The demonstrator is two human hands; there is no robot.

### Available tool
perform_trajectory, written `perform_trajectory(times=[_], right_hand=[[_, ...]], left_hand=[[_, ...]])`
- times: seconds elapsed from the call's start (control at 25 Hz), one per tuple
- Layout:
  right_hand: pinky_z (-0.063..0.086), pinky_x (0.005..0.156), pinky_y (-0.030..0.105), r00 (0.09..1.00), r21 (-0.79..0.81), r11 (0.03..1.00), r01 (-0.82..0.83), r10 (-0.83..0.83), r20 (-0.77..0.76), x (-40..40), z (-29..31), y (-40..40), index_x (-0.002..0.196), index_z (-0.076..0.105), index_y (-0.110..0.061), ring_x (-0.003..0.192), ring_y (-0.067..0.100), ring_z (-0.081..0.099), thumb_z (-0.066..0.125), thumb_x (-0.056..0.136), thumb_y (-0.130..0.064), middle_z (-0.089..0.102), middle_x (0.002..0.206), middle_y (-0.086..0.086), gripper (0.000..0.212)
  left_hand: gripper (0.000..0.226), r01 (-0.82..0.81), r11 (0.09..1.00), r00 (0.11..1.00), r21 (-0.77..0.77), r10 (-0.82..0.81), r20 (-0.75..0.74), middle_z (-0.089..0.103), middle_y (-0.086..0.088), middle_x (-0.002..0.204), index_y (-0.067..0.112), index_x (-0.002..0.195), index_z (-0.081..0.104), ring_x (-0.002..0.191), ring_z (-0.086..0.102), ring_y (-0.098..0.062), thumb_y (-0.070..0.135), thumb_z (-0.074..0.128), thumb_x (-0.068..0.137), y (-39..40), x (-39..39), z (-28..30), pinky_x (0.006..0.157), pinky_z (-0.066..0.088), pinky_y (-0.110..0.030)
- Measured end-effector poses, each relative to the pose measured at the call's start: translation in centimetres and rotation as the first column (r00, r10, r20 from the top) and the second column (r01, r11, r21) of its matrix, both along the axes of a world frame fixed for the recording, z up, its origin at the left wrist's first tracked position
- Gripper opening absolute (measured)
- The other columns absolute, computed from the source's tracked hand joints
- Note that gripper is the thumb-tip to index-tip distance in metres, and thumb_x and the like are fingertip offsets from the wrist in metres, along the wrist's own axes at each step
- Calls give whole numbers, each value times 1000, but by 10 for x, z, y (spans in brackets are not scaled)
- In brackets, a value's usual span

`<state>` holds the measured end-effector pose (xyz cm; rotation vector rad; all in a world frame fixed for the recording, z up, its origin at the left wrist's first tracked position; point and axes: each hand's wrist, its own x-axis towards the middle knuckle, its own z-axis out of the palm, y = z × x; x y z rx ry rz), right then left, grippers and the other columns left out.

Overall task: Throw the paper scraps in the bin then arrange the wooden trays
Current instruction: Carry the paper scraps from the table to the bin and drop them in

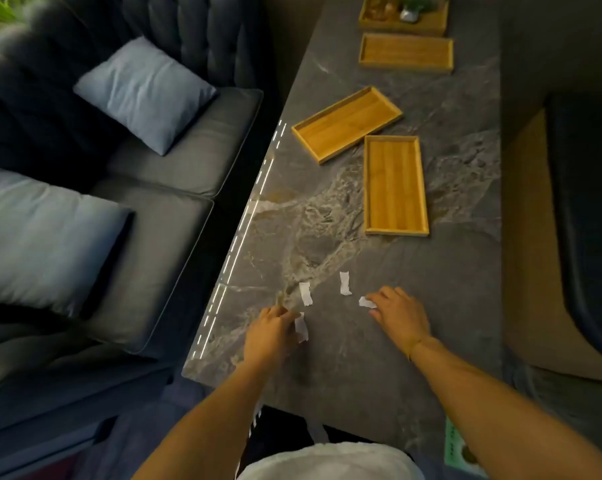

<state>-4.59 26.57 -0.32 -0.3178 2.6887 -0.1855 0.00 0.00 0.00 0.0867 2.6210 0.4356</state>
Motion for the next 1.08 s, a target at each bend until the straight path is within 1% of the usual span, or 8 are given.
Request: perform_trajectory(times=[0.16, 0.32, 0.4, 0.52, 0.72, 0.84, 0.92, 1.08], right_hand=[[46, 76, 38, 1000, -4, 1000, 27, -27, -10, -9, -8, 1, 121, 58, -24, 101, 25, 55, 48, 97, -30, 60, 114, 3, 27], [47, 66, 38, 996, -40, 995, 88, -89, -27, -4, -15, -2, 101, 63, -19, 91, 24, 57, 55, 94, -23, 63, 101, 4, 12], [48, 63, 38, 989, -53, 987, 149, -150, -3, -1, -18, -5, 96, 63, -20, 89, 22, 57, 56, 93, -24, 63, 97, 2, 9], [52, 68, 41, 968, -193, 948, 252, -248, 47, -4, -13, -16, 101, 66, -23, 90, 23, 59, 60, 91, -27, 67, 95, 0, 12], [48, 70, 39, 960, -344, 897, 277, -276, 52, -29, -2, -42, 121, 62, -26, 90, 27, 60, 65, 86, -23, 70, 95, 2, 35], [48, 75, 39, 955, -291, 910, 296, -285, 80, -43, -6, -53, 127, 59, -26, 99, 28, 58, 63, 88, -31, 70, 111, 2, 39], [48, 76, 39, 948, -211, 925, 317, -304, 91, -45, -11, -55, 126, 59, -26, 102, 26, 56, 60, 90, -28, 68, 116, 1, 36], [44, 64, 39, 938, -151, 928, 339, -345, -14, -34, -17, -58, 99, 68, -20, 93, 23, 56, 59, 91, -29, 67, 99, 2, 15]], left_hand=[[42, -65, 998, 997, -15, 64, -31, 58, 4, 120, 30, 124, 60, 113, 50, -22, 34, 66, 83, 5, 1, -11, 79, 45, -34], [12, -19, 999, 985, 30, 24, -169, 64, 0, 97, 21, 88, 71, 90, 61, -26, 25, 73, 77, 4, 3, -23, 61, 43, -34], [9, -25, 998, 984, 50, 33, -173, 64, 1, 92, 21, 81, 71, 85, 62, -23, 30, 71, 81, 2, 2, -28, 59, 45, -34], [13, -108, 985, 987, 137, 123, -100, 65, 3, 96, 25, 87, 70, 87, 63, -21, 35, 62, 88, 0, -13, -24, 63, 50, -36], [8, -208, 957, 972, 204, 226, -67, 73, 1, 92, 31, 86, 73, 84, 67, -24, 28, 71, 79, 3, -52, -7, 64, 48, -32], [13, -215, 960, 975, 180, 223, -26, 74, 1, 92, 32, 94, 70, 88, 68, -25, 30, 67, 81, 8, -68, -7, 67, 49, -33], [20, -193, 968, 980, 161, 197, -8, 73, 1, 98, 32, 104, 67, 93, 67, -26, 27, 62, 85, 12, -73, -11, 71, 50, -35], [18, -59, 994, 995, 93, 66, -76, 67, 3, 107, 28, 101, 71, 106, 57, -23, 26, 59, 87, 11, -72, -21, 75, 50, -36]])
